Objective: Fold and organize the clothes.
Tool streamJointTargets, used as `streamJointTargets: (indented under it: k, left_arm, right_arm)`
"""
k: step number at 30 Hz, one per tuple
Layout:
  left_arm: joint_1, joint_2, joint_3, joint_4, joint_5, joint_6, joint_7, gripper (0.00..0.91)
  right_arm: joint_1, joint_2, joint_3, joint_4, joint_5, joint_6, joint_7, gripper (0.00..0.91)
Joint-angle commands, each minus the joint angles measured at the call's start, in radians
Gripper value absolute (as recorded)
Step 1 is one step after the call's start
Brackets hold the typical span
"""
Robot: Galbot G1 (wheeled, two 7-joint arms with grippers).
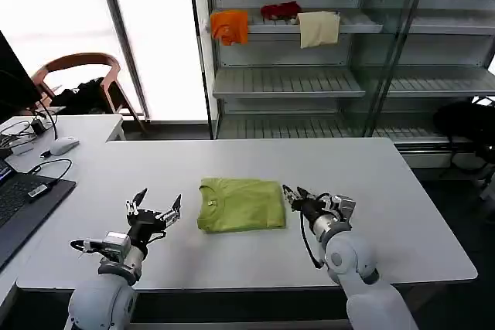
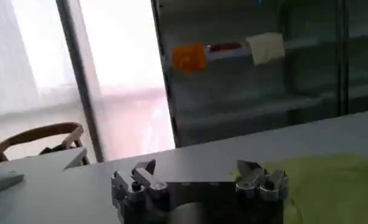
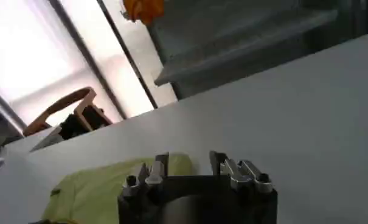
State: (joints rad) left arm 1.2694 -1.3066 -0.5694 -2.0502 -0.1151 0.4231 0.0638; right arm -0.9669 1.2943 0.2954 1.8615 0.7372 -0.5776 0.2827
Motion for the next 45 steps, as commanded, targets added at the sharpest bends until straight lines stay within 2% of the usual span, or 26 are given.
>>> streamJointTargets:
  k: [1, 2, 4, 5, 7, 10, 19, 22, 24, 26, 29, 32, 38, 45]
  left_arm:
    - [-0.049, 0.004, -0.027, 0.050, -0.173, -0.006, -0.032, 0.907]
    - [-0.063, 0.006, -0.037, 0.063, -0.233, -0.007, -0.043, 0.907]
    - [-0.086, 0.011, -0.068, 0.086, -0.321, -0.012, -0.054, 0.907]
    - [-0.092, 0.014, -0.080, 0.093, -0.332, -0.014, -0.054, 0.907]
    - [-0.110, 0.026, -0.112, 0.113, -0.350, -0.034, -0.053, 0.907]
    - [-0.128, 0.041, -0.148, 0.129, -0.383, -0.034, -0.054, 0.907]
    - [-0.115, 0.037, -0.140, 0.128, -0.373, -0.034, -0.060, 0.907]
    - [-0.109, 0.036, -0.132, 0.118, -0.369, -0.026, -0.063, 0.907]
    - [-0.105, 0.040, -0.129, 0.111, -0.369, -0.018, -0.064, 0.907]
    - [-0.102, 0.044, -0.128, 0.103, -0.370, -0.012, -0.061, 0.907]
    - [-0.096, 0.050, -0.127, 0.093, -0.372, -0.011, -0.056, 0.907]
    - [-0.088, 0.058, -0.124, 0.083, -0.380, -0.010, -0.052, 0.907]
    - [-0.076, 0.067, -0.118, 0.071, -0.397, -0.014, -0.024, 0.907]
    - [-0.065, 0.084, -0.092, 0.083, -0.388, -0.087, -0.019, 0.907]
  right_arm:
    - [-0.083, -0.102, 0.199, 0.000, -0.752, 0.139, -0.200, 0.907]
    - [-0.084, -0.114, 0.220, -0.017, -0.775, 0.176, -0.204, 0.907]
    - [-0.092, -0.132, 0.262, -0.033, -0.799, 0.186, -0.246, 0.907]
    - [-0.093, -0.140, 0.269, -0.036, -0.789, 0.185, -0.246, 0.907]
    - [-0.096, -0.147, 0.296, -0.035, -0.708, 0.162, -0.263, 0.907]
    - [-0.108, -0.154, 0.309, -0.023, -0.687, 0.163, -0.278, 0.907]
    - [-0.130, -0.138, 0.312, 0.021, -0.662, 0.170, -0.281, 0.907]
    - [-0.135, -0.137, 0.314, 0.042, -0.661, 0.146, -0.283, 0.907]
    - [-0.137, -0.136, 0.317, 0.075, -0.653, 0.105, -0.278, 0.907]
    - [-0.137, -0.139, 0.322, 0.094, -0.613, 0.092, -0.281, 0.907]
    - [-0.133, -0.143, 0.338, 0.099, -0.573, 0.106, -0.324, 0.907]
    - [-0.138, -0.151, 0.351, 0.102, -0.483, 0.136, -0.377, 0.907]
    - [-0.144, -0.157, 0.361, 0.079, -0.444, 0.160, -0.446, 0.907]
    - [-0.150, -0.165, 0.366, 0.038, -0.393, 0.186, -0.504, 0.907]
